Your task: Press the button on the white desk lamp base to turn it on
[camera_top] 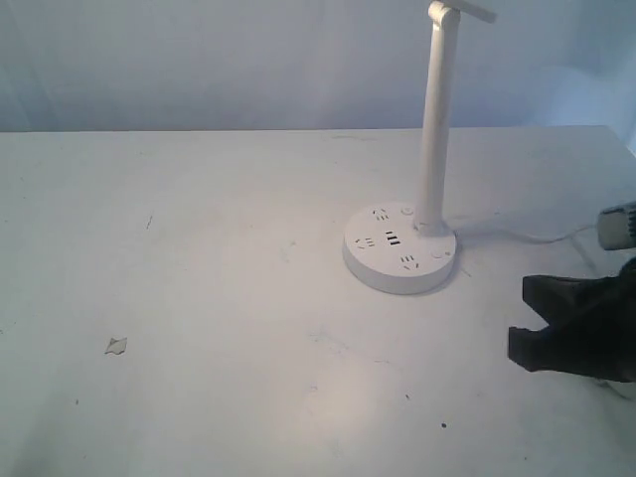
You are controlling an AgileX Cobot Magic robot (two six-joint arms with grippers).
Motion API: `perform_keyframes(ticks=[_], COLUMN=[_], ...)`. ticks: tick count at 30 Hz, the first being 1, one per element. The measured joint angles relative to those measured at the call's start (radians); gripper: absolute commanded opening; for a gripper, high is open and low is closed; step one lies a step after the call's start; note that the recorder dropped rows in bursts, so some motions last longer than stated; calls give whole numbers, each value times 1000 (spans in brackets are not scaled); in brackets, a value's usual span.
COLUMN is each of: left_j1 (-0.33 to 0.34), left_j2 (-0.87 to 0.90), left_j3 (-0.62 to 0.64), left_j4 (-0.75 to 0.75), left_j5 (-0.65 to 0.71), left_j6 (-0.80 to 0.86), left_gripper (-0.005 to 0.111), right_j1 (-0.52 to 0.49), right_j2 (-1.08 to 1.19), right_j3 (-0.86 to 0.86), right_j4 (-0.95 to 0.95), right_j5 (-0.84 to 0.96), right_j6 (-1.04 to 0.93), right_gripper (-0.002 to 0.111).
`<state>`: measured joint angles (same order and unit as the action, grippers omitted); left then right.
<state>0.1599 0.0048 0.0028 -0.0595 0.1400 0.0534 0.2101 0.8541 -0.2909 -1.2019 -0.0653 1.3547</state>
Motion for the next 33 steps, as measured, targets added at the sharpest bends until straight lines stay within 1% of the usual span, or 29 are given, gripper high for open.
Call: perform_keyframes(ticks=[7, 12, 20, 27, 33], left_j1=[0, 0, 0, 0, 0], left_j2=[0, 0, 0, 0, 0], left_j3=[0, 0, 0, 0, 0], left_j4=[0, 0, 0, 0, 0], left_j5=[0, 0, 0, 0, 0], left_j6=[0, 0, 0, 0, 0], left_gripper=[1, 1, 1, 1, 1], right_j1=[0, 0, 0, 0, 0], right_j2=[-242, -345, -369, -370, -370], right_j3=[36, 64, 78, 78, 78], right_j4=[0, 0, 2, 8, 2], right_j5=[-2, -2, 25, -77, -82], right_j6=[33, 33, 41, 65, 64], right_gripper=[0, 0, 0, 0, 0])
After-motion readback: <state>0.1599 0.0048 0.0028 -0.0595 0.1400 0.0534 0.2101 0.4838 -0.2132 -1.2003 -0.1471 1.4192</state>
